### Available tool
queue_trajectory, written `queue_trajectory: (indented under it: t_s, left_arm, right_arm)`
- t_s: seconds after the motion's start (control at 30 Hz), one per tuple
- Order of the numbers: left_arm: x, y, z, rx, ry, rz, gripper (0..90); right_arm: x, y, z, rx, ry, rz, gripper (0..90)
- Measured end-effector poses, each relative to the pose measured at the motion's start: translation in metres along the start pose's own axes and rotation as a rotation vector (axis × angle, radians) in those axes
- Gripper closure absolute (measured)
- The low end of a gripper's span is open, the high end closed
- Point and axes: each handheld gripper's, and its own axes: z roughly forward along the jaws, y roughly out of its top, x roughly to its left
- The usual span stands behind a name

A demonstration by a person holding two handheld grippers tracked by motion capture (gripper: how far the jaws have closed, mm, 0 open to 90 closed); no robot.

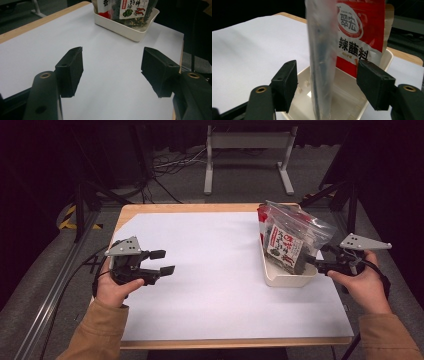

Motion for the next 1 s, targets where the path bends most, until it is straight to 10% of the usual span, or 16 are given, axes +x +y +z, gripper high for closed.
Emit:
queue_trajectory:
  t_s: [0.53, 1.0]
  left_arm:
    - [-0.004, -0.022, -0.022, -0.032, 0.017, 0.004, 33.2]
    - [-0.007, -0.035, -0.028, -0.061, -0.007, 0.02, 31.7]
  right_arm:
    - [0.021, 0.0, -0.026, 0.019, -0.014, -0.069, 31.4]
    - [0.055, -0.004, -0.029, -0.045, 0.085, -0.113, 26.9]
